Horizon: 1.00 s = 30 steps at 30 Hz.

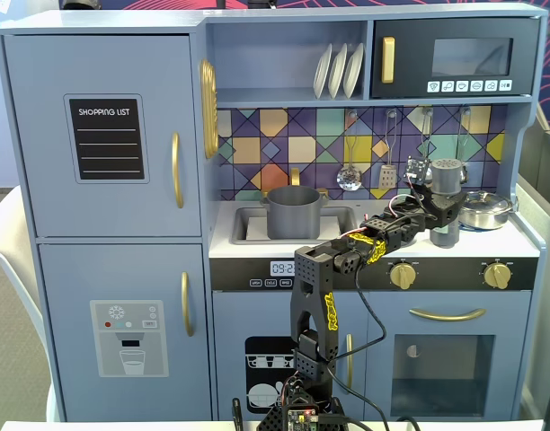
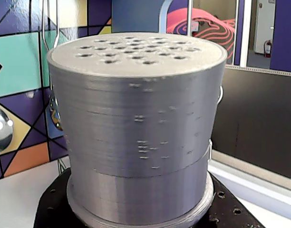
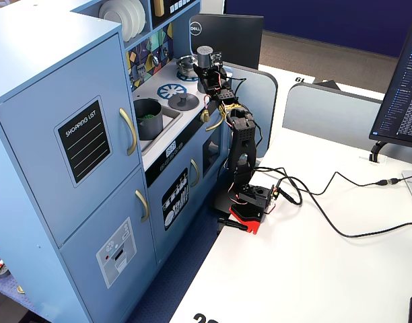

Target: Put salt in the gray recipient

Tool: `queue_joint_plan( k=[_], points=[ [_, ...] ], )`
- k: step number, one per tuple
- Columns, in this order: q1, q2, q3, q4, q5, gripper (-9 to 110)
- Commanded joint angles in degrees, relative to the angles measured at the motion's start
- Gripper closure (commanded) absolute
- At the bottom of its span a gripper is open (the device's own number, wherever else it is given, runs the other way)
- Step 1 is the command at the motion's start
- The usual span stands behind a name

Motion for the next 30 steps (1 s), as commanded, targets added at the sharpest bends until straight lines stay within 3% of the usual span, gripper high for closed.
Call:
queue_joint_plan(
  k=[1,15,23,30],
  points=[
    [0.62,0.62,-1.05,0.26,0.79,101],
    [0.70,0.88,0.97,0.88,-0.88,99],
    [1.32,2.46,2.72,-3.08,6.24,52],
    [1.41,4.31,3.69,-4.13,6.59,38]
  ],
)
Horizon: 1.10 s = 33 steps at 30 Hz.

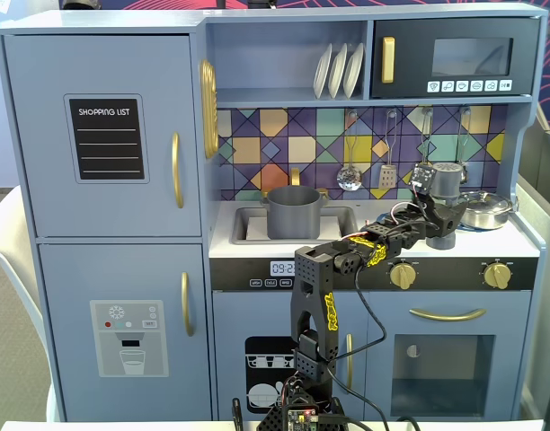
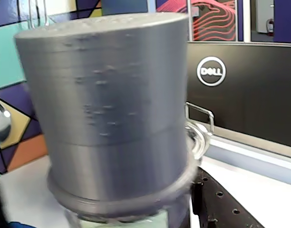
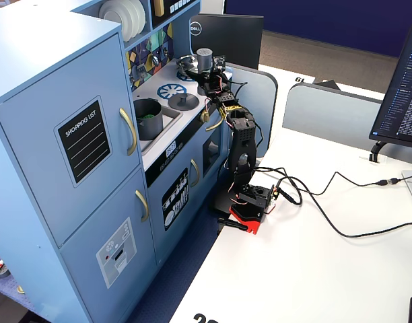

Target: Put salt in the gray recipient

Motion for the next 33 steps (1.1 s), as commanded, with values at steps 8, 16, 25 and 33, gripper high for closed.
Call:
queue_joint_plan(
  k=[8,16,25,33],
  points=[
    [2.20,22.94,14.77,0.79,-6.50,50],
    [-4.39,62.05,26.63,51.42,-13.18,99],
    [-37.71,81.47,42.36,87.10,-5.89,101],
    [-47.99,86.75,68.91,80.42,-2.99,101]
  ],
)
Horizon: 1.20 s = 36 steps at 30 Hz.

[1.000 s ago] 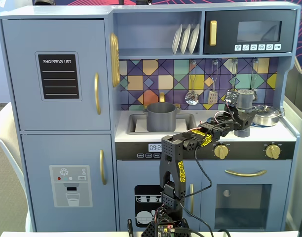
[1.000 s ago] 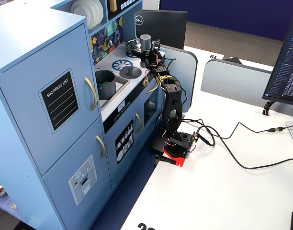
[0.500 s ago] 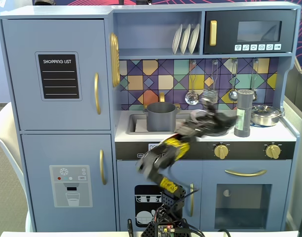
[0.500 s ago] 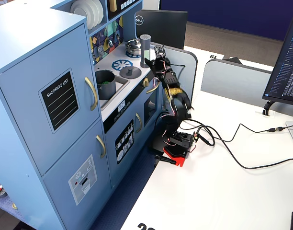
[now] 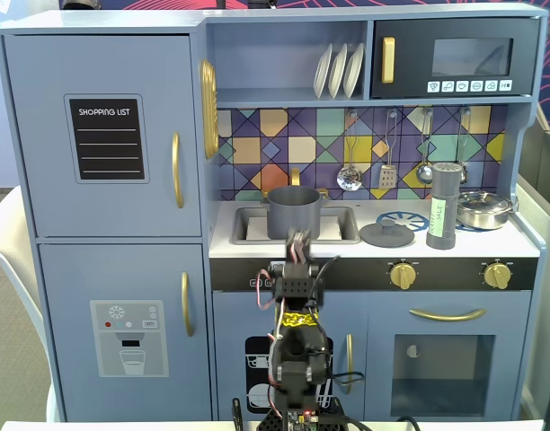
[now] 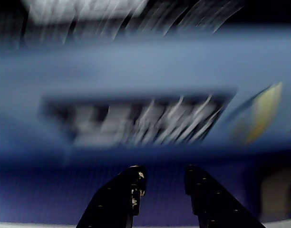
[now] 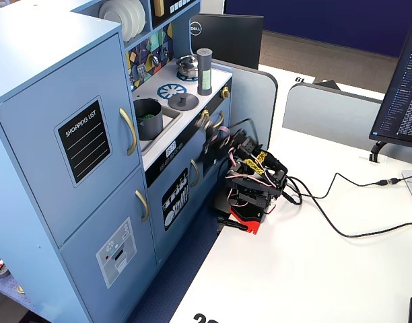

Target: Put salt in the gray recipient

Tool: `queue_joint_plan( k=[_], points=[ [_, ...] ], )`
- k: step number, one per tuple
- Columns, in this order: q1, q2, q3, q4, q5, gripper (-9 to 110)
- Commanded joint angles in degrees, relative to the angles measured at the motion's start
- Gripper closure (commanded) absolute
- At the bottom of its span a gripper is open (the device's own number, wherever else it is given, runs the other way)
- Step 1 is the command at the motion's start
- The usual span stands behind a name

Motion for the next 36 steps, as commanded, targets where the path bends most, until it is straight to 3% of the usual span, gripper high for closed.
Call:
queue_joint_plan(
  k=[1,6,10,36],
  points=[
    [-3.34,2.55,10.37,-4.13,1.85,101],
    [-3.43,6.24,18.90,-3.69,0.88,101],
    [-4.66,6.24,18.90,2.02,1.93,101],
    [-3.78,6.24,18.98,2.37,-0.26,99]
  ],
)
